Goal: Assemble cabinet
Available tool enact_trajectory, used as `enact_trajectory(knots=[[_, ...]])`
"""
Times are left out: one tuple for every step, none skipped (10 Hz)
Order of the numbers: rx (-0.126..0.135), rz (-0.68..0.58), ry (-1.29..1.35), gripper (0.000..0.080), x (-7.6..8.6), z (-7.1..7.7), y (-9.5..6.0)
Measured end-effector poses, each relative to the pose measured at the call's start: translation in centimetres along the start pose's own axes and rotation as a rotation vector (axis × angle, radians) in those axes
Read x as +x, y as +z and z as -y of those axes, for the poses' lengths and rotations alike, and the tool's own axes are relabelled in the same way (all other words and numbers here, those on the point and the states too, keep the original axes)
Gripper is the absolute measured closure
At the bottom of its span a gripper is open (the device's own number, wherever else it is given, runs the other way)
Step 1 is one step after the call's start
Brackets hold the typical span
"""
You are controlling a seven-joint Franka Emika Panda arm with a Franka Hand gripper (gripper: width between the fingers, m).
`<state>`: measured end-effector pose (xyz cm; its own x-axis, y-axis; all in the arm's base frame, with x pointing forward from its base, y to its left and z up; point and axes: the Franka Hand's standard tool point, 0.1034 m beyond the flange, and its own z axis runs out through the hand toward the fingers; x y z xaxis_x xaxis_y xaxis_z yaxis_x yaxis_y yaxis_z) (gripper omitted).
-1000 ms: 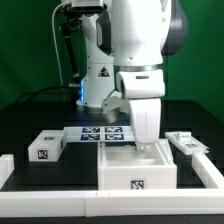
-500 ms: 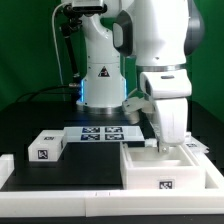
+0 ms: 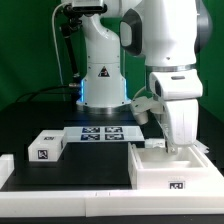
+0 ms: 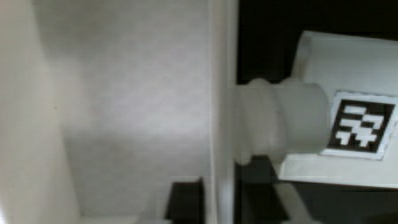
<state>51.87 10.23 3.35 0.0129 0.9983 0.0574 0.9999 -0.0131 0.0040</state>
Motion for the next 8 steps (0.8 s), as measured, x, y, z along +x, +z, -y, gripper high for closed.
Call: enact_trajectory(knots=[[0.000,0.000,0.000,0.0542,0.0,0.0,0.0],[0.000,0.000,0.001,0.0542,-0.1,0.0,0.0],[-0.002,0.000,0.001,0.0353,-0.2,0.0,0.0],[-0.003,0.002,0.003,0.0353,-0.6,0.4,-0.2],[-0.009,0.006,0.003,0.0170,-0.5,0.6,-1.1],[-0.021,0.009,0.001,0.0059,-0.3,0.8,-2.2],[-0.025,0.014,0.011,0.0059,-0.2,1.5,-3.2],[-0.026,0.018,0.014,0.0012,0.2,2.4,-3.9]])
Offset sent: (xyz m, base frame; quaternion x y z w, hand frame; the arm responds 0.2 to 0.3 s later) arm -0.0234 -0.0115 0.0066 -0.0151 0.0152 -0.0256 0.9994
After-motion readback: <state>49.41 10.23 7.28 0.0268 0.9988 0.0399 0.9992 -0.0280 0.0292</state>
